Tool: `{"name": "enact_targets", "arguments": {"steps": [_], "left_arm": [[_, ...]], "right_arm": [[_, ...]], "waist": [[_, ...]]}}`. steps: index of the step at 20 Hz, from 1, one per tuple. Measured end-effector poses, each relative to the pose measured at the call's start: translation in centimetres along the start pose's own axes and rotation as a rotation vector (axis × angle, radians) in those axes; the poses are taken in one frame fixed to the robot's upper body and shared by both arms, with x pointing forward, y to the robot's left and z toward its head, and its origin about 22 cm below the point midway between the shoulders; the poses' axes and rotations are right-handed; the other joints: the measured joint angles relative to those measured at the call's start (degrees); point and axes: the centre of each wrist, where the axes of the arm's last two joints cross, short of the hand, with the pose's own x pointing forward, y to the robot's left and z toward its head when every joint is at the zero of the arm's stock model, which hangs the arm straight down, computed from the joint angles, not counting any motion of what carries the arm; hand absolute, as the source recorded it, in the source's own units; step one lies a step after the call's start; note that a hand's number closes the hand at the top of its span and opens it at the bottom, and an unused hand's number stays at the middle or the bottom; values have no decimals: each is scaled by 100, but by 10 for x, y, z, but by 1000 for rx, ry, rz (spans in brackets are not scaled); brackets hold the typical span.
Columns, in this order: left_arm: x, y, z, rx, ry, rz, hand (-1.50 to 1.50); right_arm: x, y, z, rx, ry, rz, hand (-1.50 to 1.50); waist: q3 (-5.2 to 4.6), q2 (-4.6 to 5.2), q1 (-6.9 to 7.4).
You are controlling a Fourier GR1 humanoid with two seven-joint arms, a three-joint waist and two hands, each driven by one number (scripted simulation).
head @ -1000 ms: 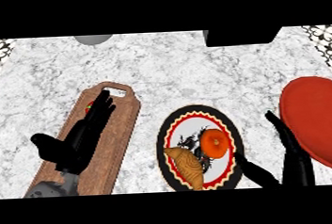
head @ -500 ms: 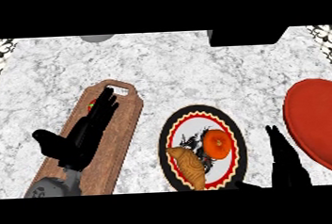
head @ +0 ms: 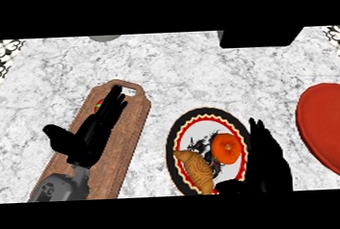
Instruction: Pick the squash from the plate and place it in the bowl
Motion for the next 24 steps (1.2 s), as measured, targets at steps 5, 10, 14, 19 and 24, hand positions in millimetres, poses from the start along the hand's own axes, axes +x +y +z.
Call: {"name": "enact_targets", "arguments": {"steps": [5,10,14,19,24], "left_arm": [[1,3,0,-3,-1,1,0],[3,6,0,-2,0,0,0],[1,6,3,-1,2,0,0],[-7,8,2,-1,2,10,0],[-8,4,3,1,2,5,0]], "right_arm": [[15,2,-9,45,39,31,-150],[18,5,-24,107,91,58,-150],[19,12,-31,155,109,87,-150],[26,18,-35,171,101,119,-150],[31,25,-44,179,111,147,-150]], "waist": [[12,-6,32],[18,-12,23],[21,-18,16],[23,-19,-10],[27,-26,-8]]}}
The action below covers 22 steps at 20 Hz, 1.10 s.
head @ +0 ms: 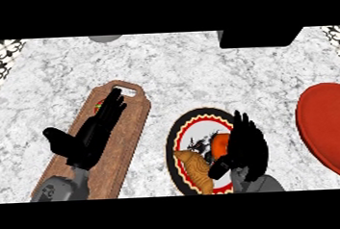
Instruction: Pick the squash from the plate and place it in the bowl
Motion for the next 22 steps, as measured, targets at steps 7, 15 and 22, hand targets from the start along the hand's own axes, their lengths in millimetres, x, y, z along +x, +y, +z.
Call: {"name": "enact_targets", "arguments": {"steps": [7,15,22], "left_arm": [[3,-3,-4,2,0,0,0],[5,-2,-2,7,0,0,0],[7,4,-3,2,-2,-2,0]], "right_arm": [[4,7,-9,-5,19,16,-150],[3,18,-16,-17,39,22,-150],[-3,28,-21,-18,52,5,-150]], "waist": [[-2,-6,-15],[-14,-27,-24],[-25,-46,-41]]}}
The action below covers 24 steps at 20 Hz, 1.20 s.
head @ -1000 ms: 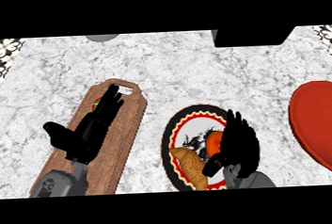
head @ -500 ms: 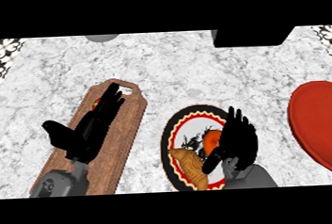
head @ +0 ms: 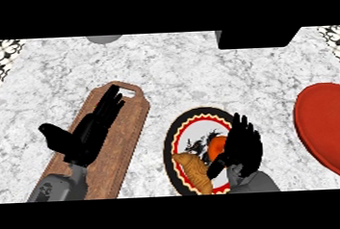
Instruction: Pick the squash from the plate and place it in the bowl
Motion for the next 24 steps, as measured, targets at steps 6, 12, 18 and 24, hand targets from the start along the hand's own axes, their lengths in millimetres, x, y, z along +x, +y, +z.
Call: {"name": "enact_targets", "arguments": {"steps": [6,12,18,24], "left_arm": [[1,0,-1,3,1,9,0],[-4,-1,5,-2,0,5,0],[1,-3,4,2,-2,4,0],[2,-4,6,-2,-11,2,0]], "right_arm": [[0,7,-11,-18,-30,1,150],[5,10,-9,-54,-69,26,150],[11,17,-12,-84,-92,64,150],[-1,-23,-70,-101,188,-96,150]], "waist": [[-6,-10,-4],[1,5,-4],[-10,-11,1],[19,69,-1]]}}
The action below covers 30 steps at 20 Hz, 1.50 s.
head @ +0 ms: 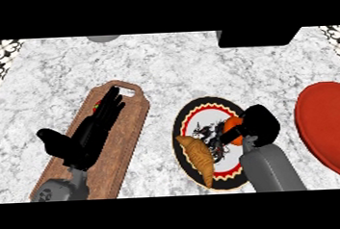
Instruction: Pick the squash from the plate and place it in the bowl
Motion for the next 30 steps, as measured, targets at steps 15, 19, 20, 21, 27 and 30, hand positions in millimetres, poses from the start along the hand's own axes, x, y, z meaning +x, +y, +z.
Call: {"name": "enact_targets", "arguments": {"steps": [15,19,20,21,27,30], "left_arm": [[7,-10,-9,-57,-5,-14,0],[8,-9,-11,-57,2,-15,0],[7,-9,-11,-61,1,-16,0],[7,-10,-11,-62,0,-13,0],[3,-11,-12,-61,7,-9,0],[1,-10,-14,-49,10,-8,0]], "right_arm": [[30,-124,-99,-391,379,-103,150],[49,-163,-98,-540,401,-88,150],[54,-171,-96,-572,406,-85,150],[58,-179,-95,-597,414,-83,150],[79,-223,-82,-724,466,-74,150],[85,-234,-76,-768,496,-70,150]], "waist": [[-24,94,373],[-33,83,398],[-34,82,405],[-33,78,409],[-22,64,365],[-16,65,319]]}}
